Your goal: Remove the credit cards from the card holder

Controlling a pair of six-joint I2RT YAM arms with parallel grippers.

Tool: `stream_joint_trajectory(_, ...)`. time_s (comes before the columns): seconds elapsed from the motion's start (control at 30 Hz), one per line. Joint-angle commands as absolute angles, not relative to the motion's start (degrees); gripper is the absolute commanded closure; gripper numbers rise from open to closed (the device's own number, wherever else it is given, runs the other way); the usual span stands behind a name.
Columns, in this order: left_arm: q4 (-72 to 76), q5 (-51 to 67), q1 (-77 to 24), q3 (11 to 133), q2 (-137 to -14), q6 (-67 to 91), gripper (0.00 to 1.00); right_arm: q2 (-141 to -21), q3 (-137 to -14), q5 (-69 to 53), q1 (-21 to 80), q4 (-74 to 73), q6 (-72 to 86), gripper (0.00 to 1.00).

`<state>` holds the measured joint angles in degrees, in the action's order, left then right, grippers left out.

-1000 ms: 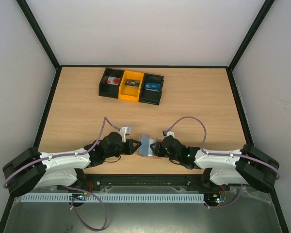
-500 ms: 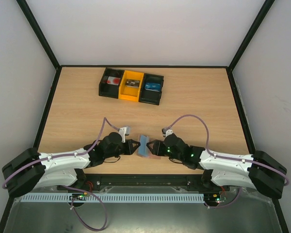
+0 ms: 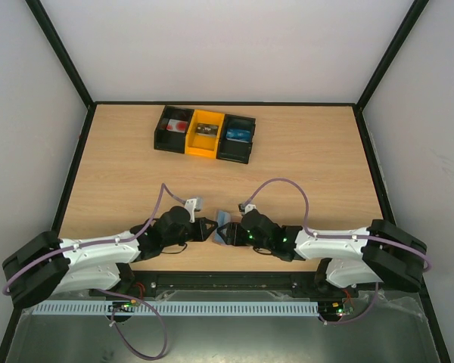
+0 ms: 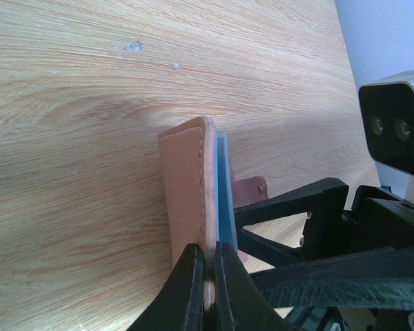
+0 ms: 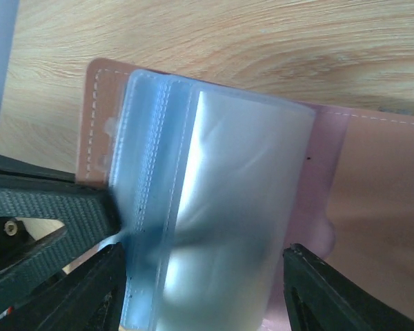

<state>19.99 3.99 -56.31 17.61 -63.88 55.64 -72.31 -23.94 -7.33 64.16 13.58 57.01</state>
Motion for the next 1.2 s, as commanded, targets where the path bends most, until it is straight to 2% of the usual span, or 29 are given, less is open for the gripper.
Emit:
stream_joint_trajectory(0.0, 20.4, 3.5, -56.6, 17.6, -62.5, 55.9, 0.97, -73.8, -24.9, -4.7, 64.5, 13.3, 56.3, 0.40)
stream_joint_trajectory(0.23, 19.9, 3.2, -56.6, 17.3, -61.8, 55.8, 0.97, -73.8, -25.2, -3.9, 64.5, 12.4, 56.2, 0.46)
stream_joint_trajectory(0.57, 19.4, 2.8, -56.6, 16.8, -60.8, 55.8, 0.97, -70.0, -25.5, 0.9, 64.5, 4.0, 55.8, 0.47)
stream_joint_trajectory(0.93, 19.8, 2.7, -56.6, 16.8, -61.0, 56.1, 0.97, -64.2, -26.1, 6.0, 64.5, -4.5, 56.2, 0.63)
stream_joint_trajectory(1.03, 19.6, 2.7, -56.6, 16.8, -61.0, 56.0, 0.97, -62.3, -27.7, 6.3, 64.5, -7.0, 56.2, 0.62)
stream_joint_trajectory(1.17, 19.5, 2.7, -56.6, 16.7, -60.9, 56.2, 0.97, -59.4, -28.7, 5.0, 64.5, -6.4, 55.9, 0.53)
